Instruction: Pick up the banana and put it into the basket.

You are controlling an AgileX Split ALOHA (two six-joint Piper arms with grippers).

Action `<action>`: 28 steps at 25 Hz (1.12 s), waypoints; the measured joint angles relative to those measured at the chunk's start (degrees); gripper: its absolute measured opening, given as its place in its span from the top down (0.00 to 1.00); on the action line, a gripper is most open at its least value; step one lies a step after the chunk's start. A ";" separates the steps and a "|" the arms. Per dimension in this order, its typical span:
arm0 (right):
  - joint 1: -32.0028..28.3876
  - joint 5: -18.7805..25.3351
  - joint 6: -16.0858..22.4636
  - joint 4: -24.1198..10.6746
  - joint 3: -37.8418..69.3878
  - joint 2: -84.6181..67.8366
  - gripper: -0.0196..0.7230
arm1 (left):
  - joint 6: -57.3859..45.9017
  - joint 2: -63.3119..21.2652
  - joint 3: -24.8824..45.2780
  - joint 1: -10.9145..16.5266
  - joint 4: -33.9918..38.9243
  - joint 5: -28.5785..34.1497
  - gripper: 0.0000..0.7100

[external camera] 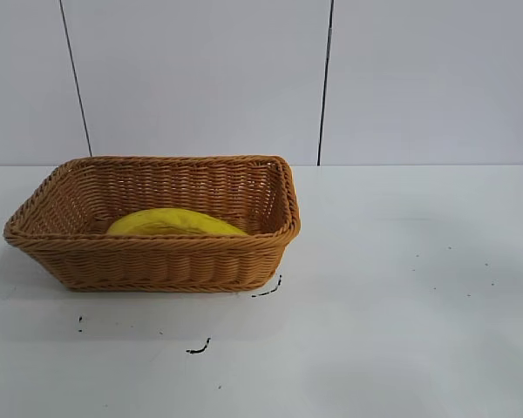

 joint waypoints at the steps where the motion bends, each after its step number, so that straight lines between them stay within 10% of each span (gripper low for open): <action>1: 0.00 -0.22 -0.07 0.17 0.04 -2.34 0.04 | 0.00 0.00 0.00 0.00 0.00 0.00 0.02; 28: 0.17 4.49 -0.02 2.90 1.72 -28.47 0.04 | 0.00 0.00 0.00 0.00 0.00 0.05 0.02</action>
